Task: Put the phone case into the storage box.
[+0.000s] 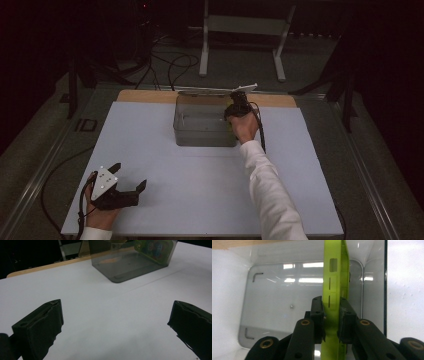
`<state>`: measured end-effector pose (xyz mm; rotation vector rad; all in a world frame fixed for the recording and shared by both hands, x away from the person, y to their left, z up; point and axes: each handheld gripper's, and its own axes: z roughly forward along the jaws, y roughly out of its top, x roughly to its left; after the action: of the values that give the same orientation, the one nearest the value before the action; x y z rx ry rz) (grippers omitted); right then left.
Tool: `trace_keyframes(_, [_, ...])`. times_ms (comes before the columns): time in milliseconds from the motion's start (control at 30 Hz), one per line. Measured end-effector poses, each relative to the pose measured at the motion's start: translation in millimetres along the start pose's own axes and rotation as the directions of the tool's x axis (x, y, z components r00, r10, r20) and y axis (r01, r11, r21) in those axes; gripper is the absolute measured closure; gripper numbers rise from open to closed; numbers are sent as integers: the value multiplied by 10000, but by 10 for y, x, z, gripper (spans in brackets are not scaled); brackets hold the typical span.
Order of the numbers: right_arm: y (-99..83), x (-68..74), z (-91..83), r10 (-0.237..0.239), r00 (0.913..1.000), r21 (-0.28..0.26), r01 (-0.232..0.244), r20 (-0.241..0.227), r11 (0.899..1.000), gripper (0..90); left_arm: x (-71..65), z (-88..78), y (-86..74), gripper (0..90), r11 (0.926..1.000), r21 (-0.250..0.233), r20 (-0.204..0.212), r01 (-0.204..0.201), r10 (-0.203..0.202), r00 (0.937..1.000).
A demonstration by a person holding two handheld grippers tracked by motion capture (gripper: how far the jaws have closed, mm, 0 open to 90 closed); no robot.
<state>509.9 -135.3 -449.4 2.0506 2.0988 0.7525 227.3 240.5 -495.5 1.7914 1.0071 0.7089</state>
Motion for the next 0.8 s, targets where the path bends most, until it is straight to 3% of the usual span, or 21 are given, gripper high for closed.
trace_keyframes(400, [1,-23,6,477,9979,14,-477,-445,9989,777,0,0,0,0,10000,3,4,0,0,10000])
trace_keyframes(533, [-5,2,12,143,9996,-44,-144,-227,9999,767,1,-3,0,0,10000,-3,-1,10,-10,10000])
trace_keyframes(600, [-15,16,12,-209,9997,-86,210,142,9997,757,-1,1,-1,0,10000,-1,6,6,-6,10000])
trace_keyframes(800, [-26,56,17,-603,9976,-34,605,351,9982,757,-6,4,-1,0,10000,11,5,-21,21,10000])
